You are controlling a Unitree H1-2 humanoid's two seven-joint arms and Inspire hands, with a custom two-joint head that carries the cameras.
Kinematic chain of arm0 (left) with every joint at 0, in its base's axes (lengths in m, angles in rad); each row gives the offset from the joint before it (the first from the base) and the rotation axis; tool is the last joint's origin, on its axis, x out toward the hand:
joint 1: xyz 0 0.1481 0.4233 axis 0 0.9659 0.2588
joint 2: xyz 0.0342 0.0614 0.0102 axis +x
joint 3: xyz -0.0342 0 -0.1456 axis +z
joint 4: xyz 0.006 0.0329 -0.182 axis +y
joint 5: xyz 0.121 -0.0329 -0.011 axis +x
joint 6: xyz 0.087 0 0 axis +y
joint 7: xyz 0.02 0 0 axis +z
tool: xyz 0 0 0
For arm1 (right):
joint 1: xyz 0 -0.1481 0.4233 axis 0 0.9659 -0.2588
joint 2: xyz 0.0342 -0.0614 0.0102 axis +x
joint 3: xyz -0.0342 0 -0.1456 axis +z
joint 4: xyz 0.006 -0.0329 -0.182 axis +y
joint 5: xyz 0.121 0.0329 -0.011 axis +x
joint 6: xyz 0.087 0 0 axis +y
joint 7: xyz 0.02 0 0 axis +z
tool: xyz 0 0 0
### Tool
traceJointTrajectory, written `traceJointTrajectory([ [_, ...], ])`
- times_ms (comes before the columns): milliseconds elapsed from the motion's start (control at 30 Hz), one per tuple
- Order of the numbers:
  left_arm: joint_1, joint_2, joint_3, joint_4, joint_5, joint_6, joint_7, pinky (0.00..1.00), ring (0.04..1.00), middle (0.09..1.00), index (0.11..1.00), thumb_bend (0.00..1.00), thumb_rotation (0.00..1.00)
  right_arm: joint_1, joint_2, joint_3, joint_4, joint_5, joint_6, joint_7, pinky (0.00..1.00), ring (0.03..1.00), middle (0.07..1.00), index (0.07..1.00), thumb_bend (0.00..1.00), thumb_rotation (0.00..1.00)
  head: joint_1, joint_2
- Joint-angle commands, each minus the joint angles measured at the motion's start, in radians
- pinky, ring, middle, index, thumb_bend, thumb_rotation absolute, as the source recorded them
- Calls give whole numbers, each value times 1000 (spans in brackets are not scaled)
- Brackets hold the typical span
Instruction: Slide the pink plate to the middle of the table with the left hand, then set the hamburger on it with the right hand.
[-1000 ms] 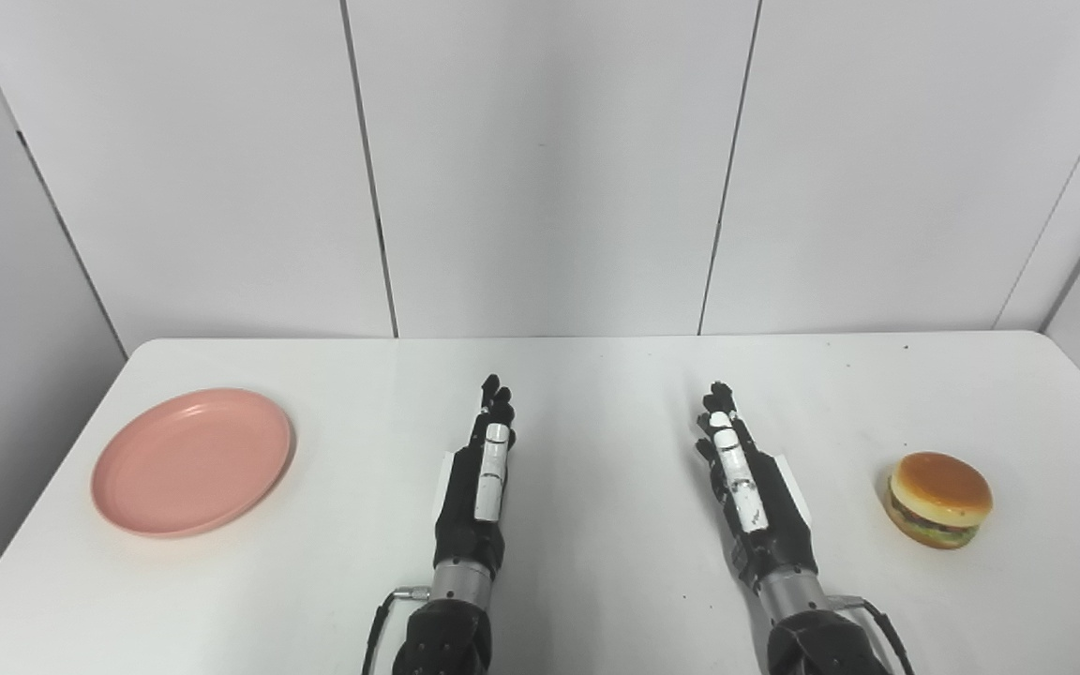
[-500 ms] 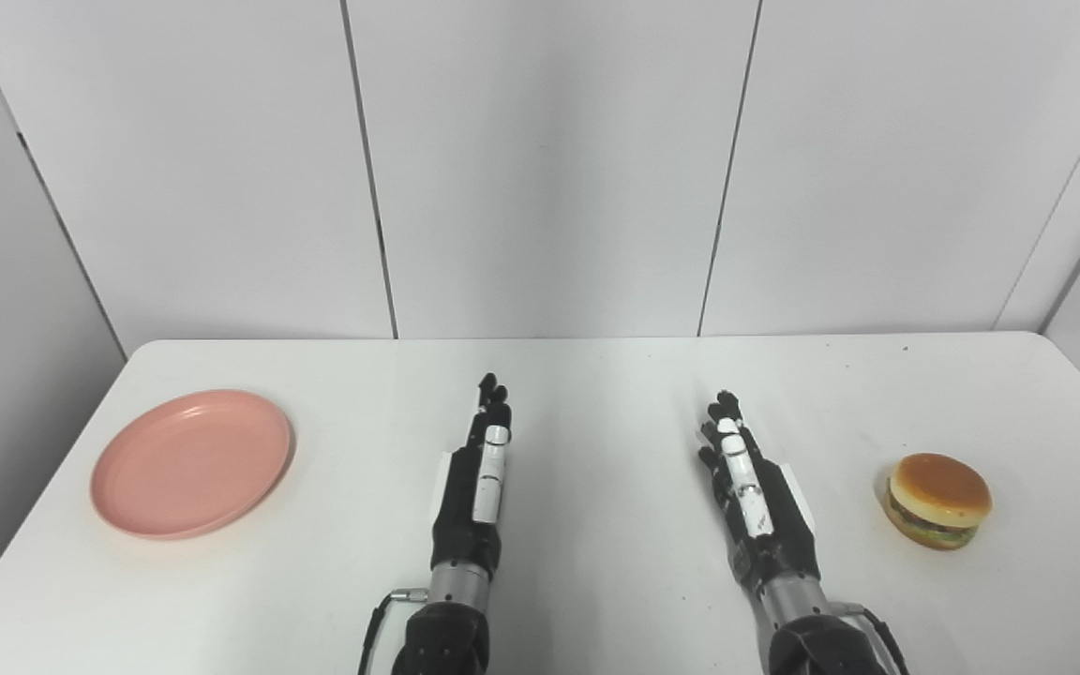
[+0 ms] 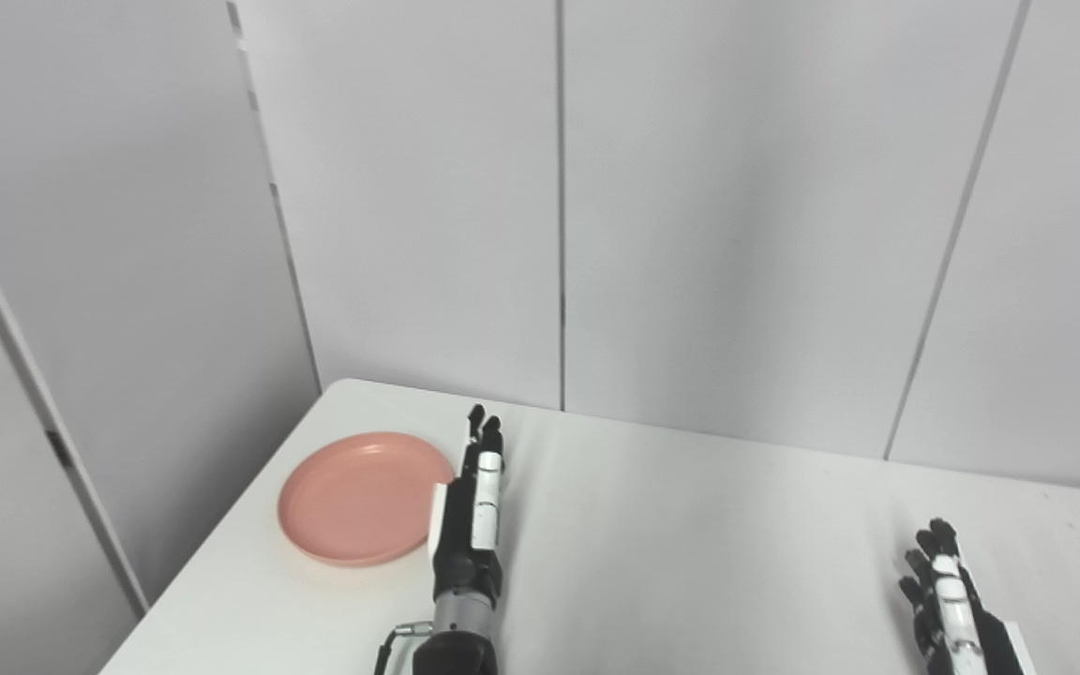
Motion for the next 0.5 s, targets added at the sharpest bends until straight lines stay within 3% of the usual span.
traceJointTrajectory([
  [0, -62, 48, 33, -48, -3, 13, 19, 1000, 975, 950, 958, 811, 1000, -20, 6, -3, -1, -10, -75, -9, 1000, 994, 1000, 1000, 532, 935, 0, 3],
  [200, -83, 119, 123, -69, -20, 35, 56, 1000, 908, 883, 895, 791, 1000, -21, 12, -4, -8, -14, -79, -16, 1000, 984, 1000, 1000, 519, 940, 13, -1],
  [467, -82, 264, 233, 21, -65, 3, 62, 920, 813, 804, 817, 836, 1000, -22, 12, -5, -22, -3, -57, -12, 1000, 992, 1000, 1000, 513, 937, 19, 1],
])
